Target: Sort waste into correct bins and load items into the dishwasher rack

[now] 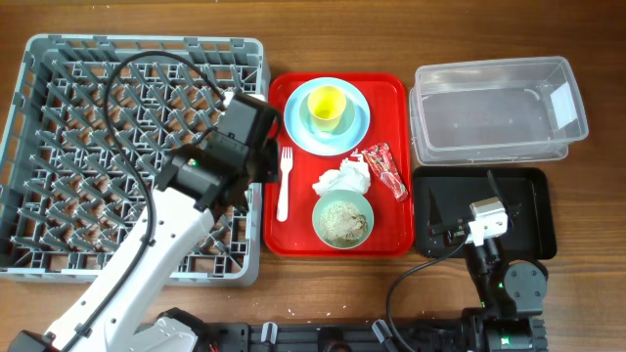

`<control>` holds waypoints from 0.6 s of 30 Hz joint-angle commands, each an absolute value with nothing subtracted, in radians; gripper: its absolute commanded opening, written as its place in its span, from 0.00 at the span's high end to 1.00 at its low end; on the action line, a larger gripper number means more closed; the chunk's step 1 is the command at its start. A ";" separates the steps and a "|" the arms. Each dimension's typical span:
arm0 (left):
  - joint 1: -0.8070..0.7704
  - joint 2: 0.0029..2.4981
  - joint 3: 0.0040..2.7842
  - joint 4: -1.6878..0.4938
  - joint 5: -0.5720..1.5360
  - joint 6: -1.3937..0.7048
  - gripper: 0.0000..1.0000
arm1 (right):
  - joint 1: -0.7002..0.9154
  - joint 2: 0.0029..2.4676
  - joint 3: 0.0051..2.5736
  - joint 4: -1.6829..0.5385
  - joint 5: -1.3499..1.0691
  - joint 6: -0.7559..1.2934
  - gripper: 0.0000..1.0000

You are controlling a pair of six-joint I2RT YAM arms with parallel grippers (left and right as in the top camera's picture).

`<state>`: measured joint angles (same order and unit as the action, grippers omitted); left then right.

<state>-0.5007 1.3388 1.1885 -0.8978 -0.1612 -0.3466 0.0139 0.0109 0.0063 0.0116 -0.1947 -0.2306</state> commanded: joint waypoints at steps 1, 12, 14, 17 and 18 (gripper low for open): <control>-0.553 1.357 1.191 -0.891 -0.094 -0.419 0.84 | 0.011 0.005 0.006 0.015 -0.207 -0.236 0.00; -0.627 1.655 1.191 -0.732 -0.101 -0.511 0.84 | 0.011 0.005 0.006 0.015 -0.207 -0.236 0.00; -0.627 1.702 1.191 -0.720 -0.137 -0.534 0.83 | 0.011 0.005 0.006 0.015 -0.207 -0.236 0.00; -0.627 1.753 1.191 -0.720 -0.192 -0.589 0.79 | 0.011 0.005 0.006 0.015 -0.206 -0.236 0.00; -0.627 1.768 1.191 -0.720 -0.192 -0.588 0.76 | 0.011 0.005 0.006 0.015 -0.206 -0.236 0.00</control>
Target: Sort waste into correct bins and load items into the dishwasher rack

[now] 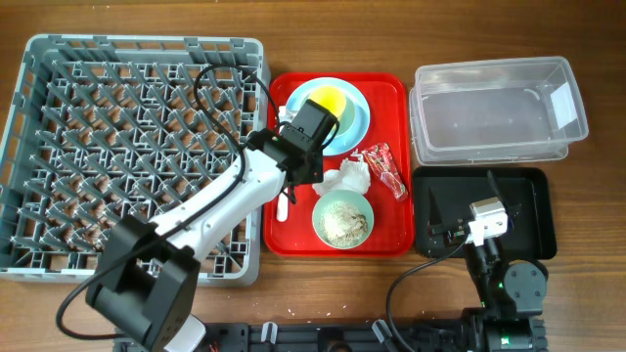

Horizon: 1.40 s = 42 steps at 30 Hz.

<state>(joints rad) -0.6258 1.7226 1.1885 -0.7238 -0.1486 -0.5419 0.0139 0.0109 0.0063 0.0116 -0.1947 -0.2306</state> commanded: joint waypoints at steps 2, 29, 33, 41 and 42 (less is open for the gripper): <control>-0.627 1.805 1.191 -0.721 -0.192 -0.588 0.76 | 0.011 0.005 0.006 0.015 -0.206 -0.236 0.00; -0.610 1.287 1.177 -0.853 -0.555 -0.422 0.96 | 0.011 0.005 0.006 0.015 -0.206 -0.236 0.00; -0.507 1.339 1.164 -0.959 -0.712 -0.422 0.96 | 0.011 0.005 0.006 0.015 -0.207 -0.236 0.00; -0.421 1.616 1.126 -0.934 -0.708 -0.373 0.96 | 0.011 0.005 0.006 0.015 -0.206 -0.236 0.00; -0.421 1.622 1.126 -0.932 -0.708 -0.373 0.96 | 0.011 0.005 0.006 0.015 -0.207 -0.236 0.00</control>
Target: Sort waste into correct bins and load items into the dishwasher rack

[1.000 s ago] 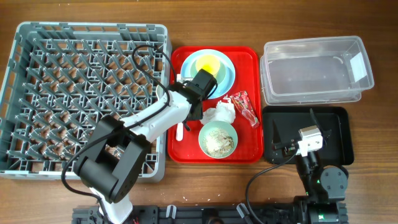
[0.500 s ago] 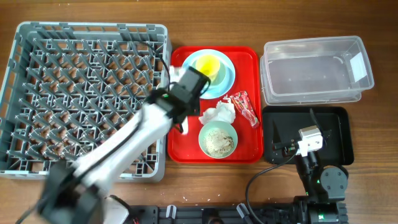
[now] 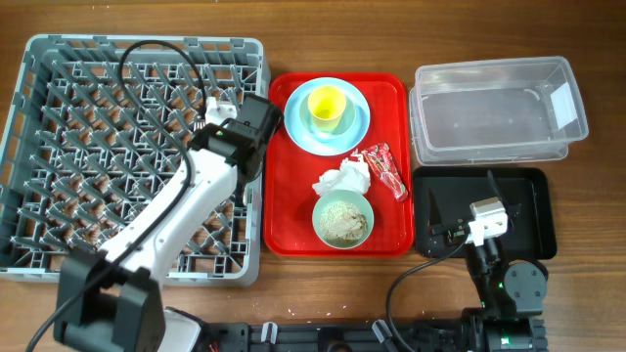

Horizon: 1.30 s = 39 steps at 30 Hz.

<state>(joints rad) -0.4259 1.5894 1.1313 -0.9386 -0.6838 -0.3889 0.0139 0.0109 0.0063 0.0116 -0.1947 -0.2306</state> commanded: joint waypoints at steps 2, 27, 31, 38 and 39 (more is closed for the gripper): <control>-0.421 1.623 1.126 -0.932 -0.709 -0.373 0.83 | 0.011 0.005 0.005 0.015 -0.206 -0.236 0.00; -0.387 1.103 1.285 -0.857 -0.109 -0.430 0.00 | 0.011 0.005 0.005 0.015 -0.206 -0.236 0.00; -0.387 1.104 1.285 -0.857 -0.109 -0.430 0.00 | 0.011 0.005 0.006 0.015 -0.206 -0.236 0.00; -0.387 1.105 1.285 -0.857 -0.109 -0.430 0.00 | 0.011 0.018 0.006 0.018 -0.211 -0.197 0.00; -0.387 1.105 1.285 -0.857 -0.109 -0.430 0.00 | 0.011 0.018 0.006 0.034 -0.219 -0.119 0.00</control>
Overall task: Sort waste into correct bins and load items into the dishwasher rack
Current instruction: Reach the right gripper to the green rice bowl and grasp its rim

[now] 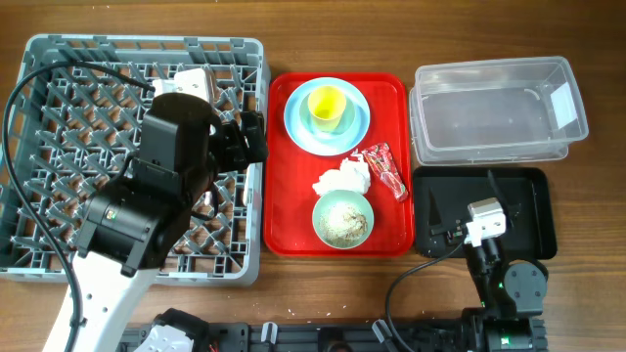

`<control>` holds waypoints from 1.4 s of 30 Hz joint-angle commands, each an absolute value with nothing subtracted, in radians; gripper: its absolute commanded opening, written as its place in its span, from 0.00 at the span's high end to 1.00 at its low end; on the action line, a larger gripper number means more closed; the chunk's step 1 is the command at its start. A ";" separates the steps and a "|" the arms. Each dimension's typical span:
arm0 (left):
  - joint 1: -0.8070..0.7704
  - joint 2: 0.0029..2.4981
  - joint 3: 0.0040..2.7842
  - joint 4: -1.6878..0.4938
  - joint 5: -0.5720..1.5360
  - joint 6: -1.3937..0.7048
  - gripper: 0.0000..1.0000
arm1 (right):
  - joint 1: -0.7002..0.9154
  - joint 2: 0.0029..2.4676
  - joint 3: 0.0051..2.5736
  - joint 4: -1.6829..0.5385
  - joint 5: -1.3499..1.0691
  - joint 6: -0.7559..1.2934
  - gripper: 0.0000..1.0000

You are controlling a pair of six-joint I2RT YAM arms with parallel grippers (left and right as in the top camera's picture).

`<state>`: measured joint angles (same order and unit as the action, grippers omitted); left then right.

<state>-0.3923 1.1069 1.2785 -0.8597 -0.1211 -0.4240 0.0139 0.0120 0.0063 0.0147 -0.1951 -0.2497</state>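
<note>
My left arm [161, 186] hangs high over the grey dishwasher rack [59, 117], covering its right half. Its gripper [249, 139] is at the rack's right edge, beside the red tray [284, 220]; the arm's bulk hides how the jaws stand. On the tray are a yellow cup [327, 106] on a light blue plate [354, 132], a crumpled white napkin [342, 179], a red wrapper [385, 170] and a green bowl of crumbs [343, 219]. The white fork is not on the tray. A small white piece [206, 197] shows under the arm. My right gripper [450, 231] rests over the black bin [528, 210].
A clear plastic bin [494, 108] stands at the back right, above the black bin. Black cables loop over the rack's left side and near the table's front edge by the right arm.
My left arm now looms much larger in the overhead view and covers more of the rack. Its gripper is still at the rack's right edge. The right arm has not moved.
At first the white fork lay at the tray's left edge, with my left gripper over the rack's right edge. Then the gripper was at the fork on the tray. By the last earlier moment the fork was gone from the tray and the gripper was back over the rack.
</note>
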 commanded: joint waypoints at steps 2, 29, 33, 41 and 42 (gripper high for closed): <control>-0.387 1.105 1.285 -0.857 -0.109 -0.430 0.00 | 0.011 0.024 0.065 -0.024 -0.299 0.091 0.00; -0.387 1.105 1.285 -0.857 -0.109 -0.430 0.00 | 0.556 1.104 0.889 -0.955 -0.097 0.506 0.57; -0.387 1.105 1.285 -0.857 -0.109 -0.430 0.00 | 0.620 1.118 0.854 -0.878 -0.043 0.528 0.57; -0.387 1.105 1.285 -0.857 -0.109 -0.430 0.00 | 0.845 1.365 0.796 -0.521 -0.048 0.557 0.50; -0.387 1.105 1.285 -0.857 -0.109 -0.430 0.00 | 0.867 1.419 0.796 -0.501 -0.027 0.557 0.50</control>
